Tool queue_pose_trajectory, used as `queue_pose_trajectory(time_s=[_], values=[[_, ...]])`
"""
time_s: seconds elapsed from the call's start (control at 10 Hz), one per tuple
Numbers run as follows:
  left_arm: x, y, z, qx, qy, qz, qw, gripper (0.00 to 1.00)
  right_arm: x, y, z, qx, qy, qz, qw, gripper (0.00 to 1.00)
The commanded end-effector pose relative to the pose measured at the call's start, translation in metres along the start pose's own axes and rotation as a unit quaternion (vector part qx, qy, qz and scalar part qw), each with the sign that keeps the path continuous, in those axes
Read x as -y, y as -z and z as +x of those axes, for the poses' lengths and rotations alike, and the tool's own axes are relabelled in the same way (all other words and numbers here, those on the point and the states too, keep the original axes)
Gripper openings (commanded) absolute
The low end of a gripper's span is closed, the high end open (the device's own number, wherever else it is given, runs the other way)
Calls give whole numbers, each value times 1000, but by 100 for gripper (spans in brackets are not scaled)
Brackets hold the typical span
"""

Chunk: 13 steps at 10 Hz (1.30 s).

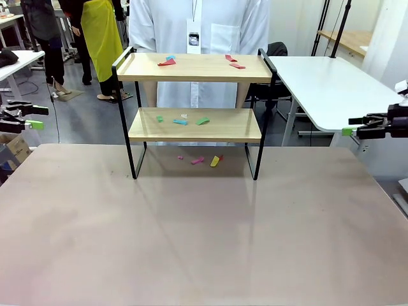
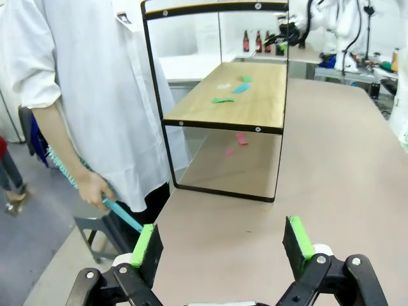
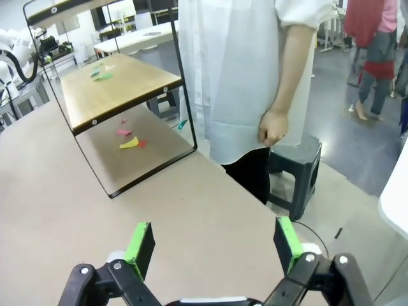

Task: Clean the shelf.
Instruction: Pick up the Duster handed by the human.

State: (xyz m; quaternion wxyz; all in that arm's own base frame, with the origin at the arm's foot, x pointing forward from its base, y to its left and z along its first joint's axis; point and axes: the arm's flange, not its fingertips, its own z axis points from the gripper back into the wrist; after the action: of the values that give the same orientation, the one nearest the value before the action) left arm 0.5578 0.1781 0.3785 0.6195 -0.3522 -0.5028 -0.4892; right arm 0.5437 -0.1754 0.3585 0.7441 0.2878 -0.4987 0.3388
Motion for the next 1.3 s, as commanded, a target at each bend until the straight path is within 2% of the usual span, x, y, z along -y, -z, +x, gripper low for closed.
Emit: queue_pose_trajectory(time_s=[0.0, 0.3, 0.9, 1.2], values=[[-11, 4, -6, 20, -4, 0, 1000, 100, 4, -1, 5, 33, -10, -10, 999, 100], [-10, 6, -7, 24, -8, 3, 1000, 100, 8, -8, 10, 47, -9, -18, 999, 100], [-5, -1, -6, 72, -2, -20, 997, 100, 0, -22, 26, 87, -29, -19, 996, 100], [-3, -6, -4, 83, 3, -18, 996, 100, 3, -19, 27, 91, -32, -21, 995, 100]])
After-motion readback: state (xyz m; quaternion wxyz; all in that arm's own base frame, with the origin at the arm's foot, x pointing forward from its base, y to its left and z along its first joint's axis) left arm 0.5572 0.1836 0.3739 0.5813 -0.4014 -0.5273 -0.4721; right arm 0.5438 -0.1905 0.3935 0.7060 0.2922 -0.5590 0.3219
